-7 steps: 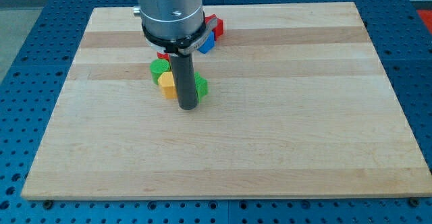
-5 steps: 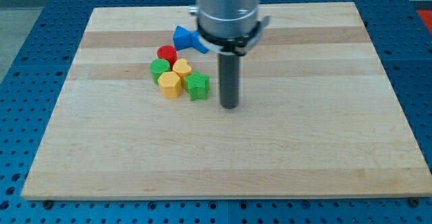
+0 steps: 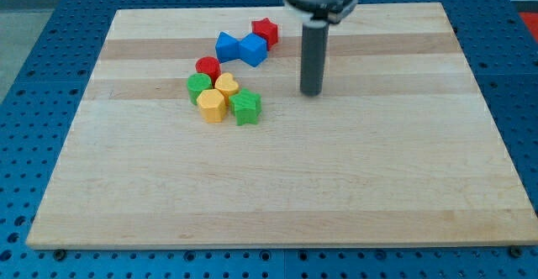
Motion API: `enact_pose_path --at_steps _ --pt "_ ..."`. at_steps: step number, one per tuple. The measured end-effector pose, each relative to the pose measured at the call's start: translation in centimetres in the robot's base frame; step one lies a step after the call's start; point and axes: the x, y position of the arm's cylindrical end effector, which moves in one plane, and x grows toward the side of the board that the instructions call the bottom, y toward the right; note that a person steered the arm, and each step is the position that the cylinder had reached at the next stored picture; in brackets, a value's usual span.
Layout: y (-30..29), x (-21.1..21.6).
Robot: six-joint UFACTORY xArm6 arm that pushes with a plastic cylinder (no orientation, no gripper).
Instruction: Point your arm at red star
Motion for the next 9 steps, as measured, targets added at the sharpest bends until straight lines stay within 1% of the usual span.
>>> enact_pose_path --at_steps 1,2,3,4,5,6,7,9 --pt "1.0 -6.1" --pt "1.0 -11.3" --pt "-0.9 -15.4" --pt "-5.1 -17.4" --pt "-9.6 -17.4" --pt "-11.7 -17.1" --pt "-11.8 -16.3" --pt "-9.1 -15.0"
